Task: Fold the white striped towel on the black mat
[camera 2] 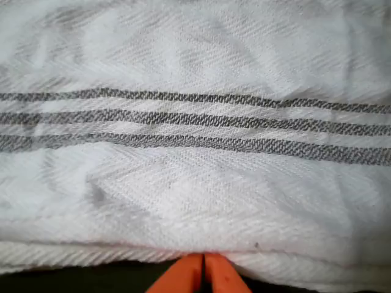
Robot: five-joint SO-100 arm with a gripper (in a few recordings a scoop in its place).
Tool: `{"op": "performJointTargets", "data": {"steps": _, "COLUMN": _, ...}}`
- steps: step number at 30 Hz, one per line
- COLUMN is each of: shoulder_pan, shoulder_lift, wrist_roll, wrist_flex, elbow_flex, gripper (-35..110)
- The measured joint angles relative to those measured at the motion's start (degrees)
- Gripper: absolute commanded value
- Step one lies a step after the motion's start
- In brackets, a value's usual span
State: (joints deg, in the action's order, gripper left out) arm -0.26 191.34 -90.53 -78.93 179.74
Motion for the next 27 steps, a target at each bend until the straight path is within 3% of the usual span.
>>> {"op": "performJointTargets", "data": {"steps": 27, "shoulder_pan": 0.4, "shoulder_lift": -5.3, "wrist_roll": 2.4, "wrist_flex": 0.1, "elbow_flex": -5.3, "gripper": 0}}
